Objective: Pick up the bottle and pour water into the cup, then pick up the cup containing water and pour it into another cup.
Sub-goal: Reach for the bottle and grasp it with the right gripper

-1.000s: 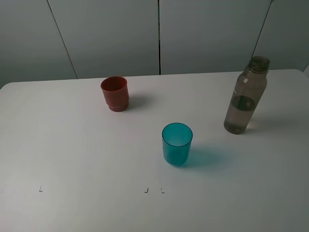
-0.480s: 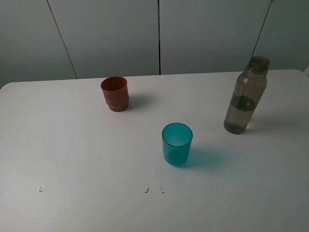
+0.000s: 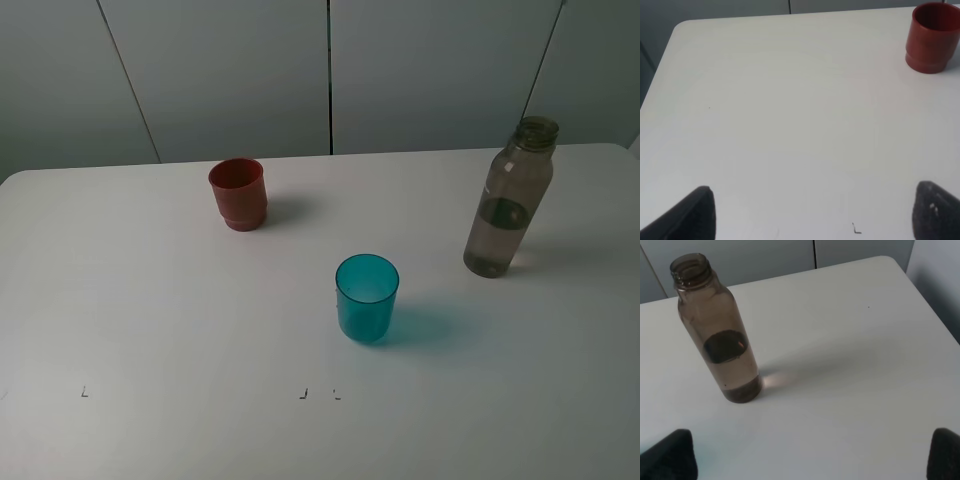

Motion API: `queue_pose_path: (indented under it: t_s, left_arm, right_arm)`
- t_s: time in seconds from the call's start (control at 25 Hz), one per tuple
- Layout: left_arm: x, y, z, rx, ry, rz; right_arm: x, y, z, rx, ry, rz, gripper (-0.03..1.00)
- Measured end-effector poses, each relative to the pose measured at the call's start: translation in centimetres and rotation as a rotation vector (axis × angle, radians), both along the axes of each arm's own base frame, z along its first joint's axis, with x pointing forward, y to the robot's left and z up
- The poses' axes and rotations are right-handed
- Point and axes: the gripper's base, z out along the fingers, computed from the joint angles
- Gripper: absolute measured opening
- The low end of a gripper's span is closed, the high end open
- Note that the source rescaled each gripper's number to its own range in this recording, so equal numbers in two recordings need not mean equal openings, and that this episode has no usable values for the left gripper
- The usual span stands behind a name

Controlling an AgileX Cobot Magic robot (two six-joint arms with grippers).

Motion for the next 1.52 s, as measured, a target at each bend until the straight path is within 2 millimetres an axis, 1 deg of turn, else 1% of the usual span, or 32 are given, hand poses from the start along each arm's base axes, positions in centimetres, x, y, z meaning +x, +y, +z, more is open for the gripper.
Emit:
queue_pose_path:
  t_s: [0.24, 0.32, 0.48, 0.56, 0.8, 0.92, 1.0, 1.08, 1.2, 1.28, 1.52]
  left_arm:
    - [0.0, 0.0, 0.0, 0.000, 0.000, 0.000]
    - [0.0, 0.0, 0.0, 0.000, 0.000, 0.000]
    - [0.0, 0.0, 0.0, 0.000, 0.000, 0.000]
    - [0.0, 0.0, 0.0, 0.000, 0.000, 0.000]
    - [0.0, 0.0, 0.0, 0.000, 0.000, 0.000]
    - [0.0, 0.0, 0.0, 0.000, 0.000, 0.000]
    - [0.0, 0.0, 0.0, 0.000, 0.000, 0.000]
    - [0.0, 0.0, 0.0, 0.000, 0.000, 0.000]
    - [0.0, 0.0, 0.0, 0.000, 0.000, 0.000]
    - [0.0, 0.0, 0.0, 0.000, 0.000, 0.000]
    - [0.0, 0.0, 0.0, 0.000, 0.000, 0.000]
  right_arm:
    - [0.1, 0.1, 0.0, 0.012, -0.005, 0.009, 1.00]
    - [0.4, 0.2, 0.5, 0.020, -0.015, 0.015, 1.00]
    - [2.1, 0.1, 2.2, 0.022, -0.054, 0.020, 1.00]
    - [3.3, 0.0, 2.6, 0.033, -0.052, 0.024, 1.00]
    - [7.7, -0.1, 2.9, 0.084, -0.023, 0.035, 1.00]
    - [9.9, -0.1, 1.9, 0.127, -0.019, 0.032, 1.00]
    - [11.3, -0.2, 0.6, 0.144, 0.002, 0.023, 1.00]
    - [12.3, -0.4, -1.0, 0.153, 0.059, 0.014, 1.00]
    - [13.4, -0.2, -2.7, 0.144, 0.157, 0.035, 1.00]
    - [14.0, 0.3, -3.6, 0.109, 0.202, 0.096, 1.00]
    - [15.2, 3.0, -6.8, -0.100, 0.246, 0.405, 1.00]
